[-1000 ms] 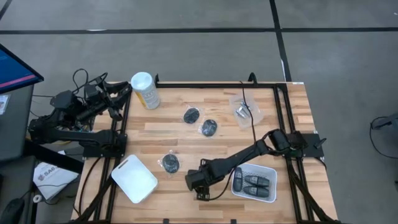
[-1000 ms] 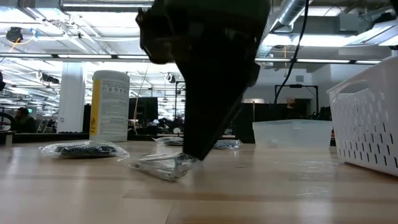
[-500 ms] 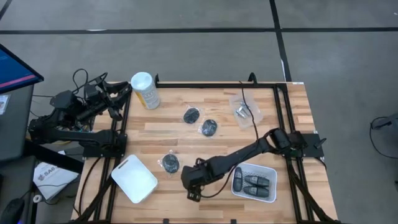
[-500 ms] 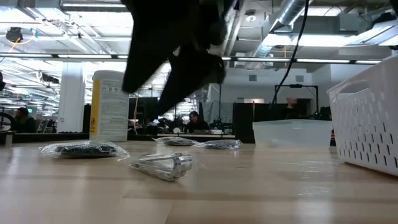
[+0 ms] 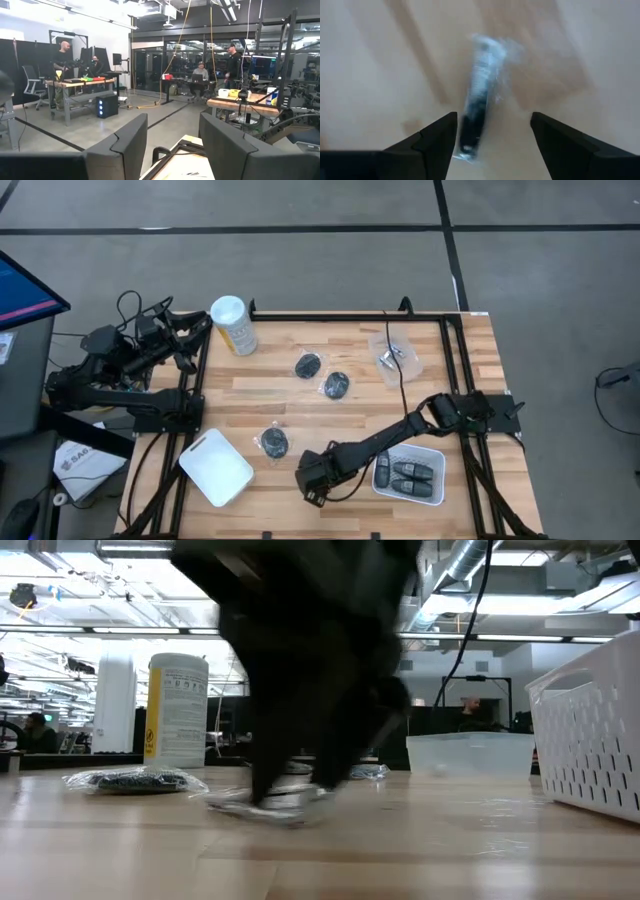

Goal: Pick & Place Travel size toiletries
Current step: Put the silver nail cutter into the transparent bin

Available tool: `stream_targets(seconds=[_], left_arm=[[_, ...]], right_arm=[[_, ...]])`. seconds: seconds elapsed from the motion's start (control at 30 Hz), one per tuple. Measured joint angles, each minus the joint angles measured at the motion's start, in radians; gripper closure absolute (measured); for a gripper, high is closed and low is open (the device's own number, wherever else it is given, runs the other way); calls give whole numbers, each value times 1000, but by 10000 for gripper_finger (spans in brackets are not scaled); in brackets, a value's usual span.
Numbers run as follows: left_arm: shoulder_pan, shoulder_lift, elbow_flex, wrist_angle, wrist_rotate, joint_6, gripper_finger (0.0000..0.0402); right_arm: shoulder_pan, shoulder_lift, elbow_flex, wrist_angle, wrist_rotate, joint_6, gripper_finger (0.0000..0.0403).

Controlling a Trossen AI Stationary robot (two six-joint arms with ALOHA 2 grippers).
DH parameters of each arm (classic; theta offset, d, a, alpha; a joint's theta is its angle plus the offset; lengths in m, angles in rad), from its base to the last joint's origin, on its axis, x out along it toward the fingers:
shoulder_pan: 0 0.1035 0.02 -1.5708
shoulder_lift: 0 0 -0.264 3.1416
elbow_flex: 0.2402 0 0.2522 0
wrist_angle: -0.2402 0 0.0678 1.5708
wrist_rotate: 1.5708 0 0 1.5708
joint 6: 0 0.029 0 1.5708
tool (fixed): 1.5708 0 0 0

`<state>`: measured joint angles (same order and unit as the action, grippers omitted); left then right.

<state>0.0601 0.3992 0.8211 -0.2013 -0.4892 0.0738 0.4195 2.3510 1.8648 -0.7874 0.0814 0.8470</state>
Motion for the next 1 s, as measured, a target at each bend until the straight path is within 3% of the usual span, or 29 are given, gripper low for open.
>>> stream_targets(seconds=[0.23,0.47,0.57,0.77,1.0], left_arm=[[0,0,0,0,0,0,224],[0,0,0,1,0,0,224],[0,0,0,1,0,0,224],[0,0,0,1,0,0,224],[0,0,0,1,0,0,224]], right_arm=[[-5,4,0,-129,13,-32,169],[-21,5,-3,-147,16,-210,209],[-23,5,-3,-148,13,-272,245],[-25,6,-3,-144,-3,-308,358],[-32,-15,-8,-143,-11,-337,354]])
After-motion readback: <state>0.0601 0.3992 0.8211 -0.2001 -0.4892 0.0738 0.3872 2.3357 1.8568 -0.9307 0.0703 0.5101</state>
